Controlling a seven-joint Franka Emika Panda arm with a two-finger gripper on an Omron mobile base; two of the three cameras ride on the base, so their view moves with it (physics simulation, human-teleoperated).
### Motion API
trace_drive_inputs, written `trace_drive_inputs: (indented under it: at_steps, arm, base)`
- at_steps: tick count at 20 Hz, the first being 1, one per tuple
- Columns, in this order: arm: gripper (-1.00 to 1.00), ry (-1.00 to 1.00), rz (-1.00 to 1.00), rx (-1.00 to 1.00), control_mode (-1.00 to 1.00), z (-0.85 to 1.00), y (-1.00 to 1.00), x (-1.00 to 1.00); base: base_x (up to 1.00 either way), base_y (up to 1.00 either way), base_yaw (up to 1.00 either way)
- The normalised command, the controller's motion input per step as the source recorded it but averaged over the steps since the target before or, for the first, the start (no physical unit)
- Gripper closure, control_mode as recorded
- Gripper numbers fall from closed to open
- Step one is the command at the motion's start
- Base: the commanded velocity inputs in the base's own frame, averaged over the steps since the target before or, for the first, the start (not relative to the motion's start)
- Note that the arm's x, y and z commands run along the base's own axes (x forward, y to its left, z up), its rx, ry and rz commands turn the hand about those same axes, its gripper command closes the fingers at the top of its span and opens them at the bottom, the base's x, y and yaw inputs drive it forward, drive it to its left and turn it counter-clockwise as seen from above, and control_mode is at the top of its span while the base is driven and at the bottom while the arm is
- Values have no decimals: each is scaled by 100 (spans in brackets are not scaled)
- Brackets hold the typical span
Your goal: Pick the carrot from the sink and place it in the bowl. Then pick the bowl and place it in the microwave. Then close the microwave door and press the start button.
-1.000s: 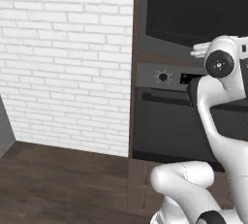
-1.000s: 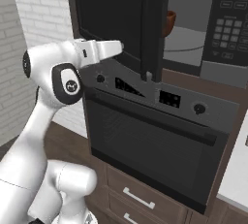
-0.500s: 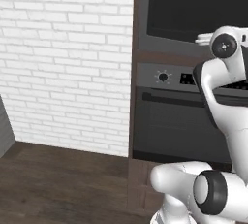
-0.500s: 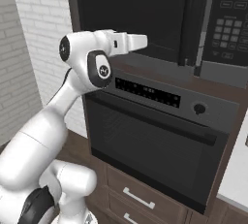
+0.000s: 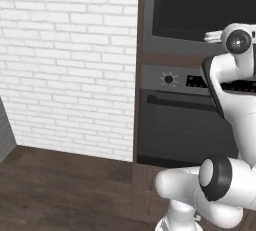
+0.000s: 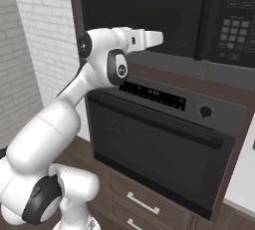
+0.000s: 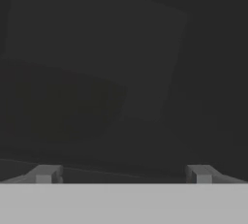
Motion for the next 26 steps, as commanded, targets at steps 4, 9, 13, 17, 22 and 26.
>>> trace_drive_inputs:
  at_steps: [4, 9, 13, 17, 22, 26]
  arm:
    - [-100, -2, 2, 1, -100, 0, -20, 47]
    - [-100, -4, 0, 12, -100, 17, 0, -78]
    - [-100, -4, 0, 17, -100, 39, 0, -98]
    - [-100, 0, 1, 7, -100, 16, 3, -89]
    - [100, -1, 7, 0, -100, -12, 14, -99]
    - [100, -12, 9, 0, -100, -5, 0, -90]
  base:
    - [0, 0, 0]
    - [0, 0, 0]
    - [0, 0, 0]
    - [0, 0, 0]
    - [0, 0, 0]
    - [0, 0, 0]
